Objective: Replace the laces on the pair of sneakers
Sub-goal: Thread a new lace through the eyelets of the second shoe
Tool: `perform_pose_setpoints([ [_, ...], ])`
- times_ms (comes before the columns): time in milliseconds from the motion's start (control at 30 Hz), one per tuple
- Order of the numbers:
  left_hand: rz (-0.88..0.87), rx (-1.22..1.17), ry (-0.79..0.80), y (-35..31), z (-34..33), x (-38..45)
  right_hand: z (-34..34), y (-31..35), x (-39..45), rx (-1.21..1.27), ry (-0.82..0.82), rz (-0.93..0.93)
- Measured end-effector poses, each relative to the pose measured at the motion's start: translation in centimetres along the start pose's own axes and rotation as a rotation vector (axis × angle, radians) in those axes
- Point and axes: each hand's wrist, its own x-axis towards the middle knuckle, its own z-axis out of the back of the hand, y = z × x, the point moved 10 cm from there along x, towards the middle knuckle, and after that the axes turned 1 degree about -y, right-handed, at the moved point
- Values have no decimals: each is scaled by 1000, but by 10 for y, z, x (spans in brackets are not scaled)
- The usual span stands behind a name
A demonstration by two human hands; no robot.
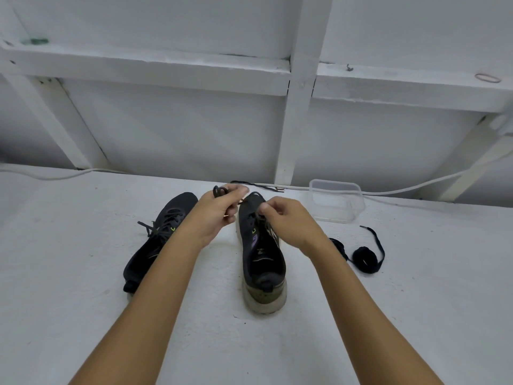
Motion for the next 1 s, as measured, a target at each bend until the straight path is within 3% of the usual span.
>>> perform_pose_setpoints([
  [100, -31, 3, -206, 0, 28, 7, 5, -13, 4, 298, 31, -101],
  [267, -112, 299, -478, 1, 53, 4, 20, -32, 8, 895, -48, -202],
  [400, -132, 303, -633, 4, 57, 1, 28, -38, 11, 1034, -106, -190],
  [567, -20, 698, -347, 25, 16, 24, 30, -41, 13, 922, -162, -206],
  [700, 69, 822, -337, 33, 9, 38, 32, -44, 16, 830, -220, -240],
  [800, 53, 529, -286, 26, 4, 43, 33, -44, 20, 819, -245, -258],
  [867, 28, 340, -213, 13, -2, 41, 34, -45, 21, 675, -241, -268],
  [1000, -158, 361, -15, -27, -24, 32, 19, -21, 26, 231, -26, -135],
])
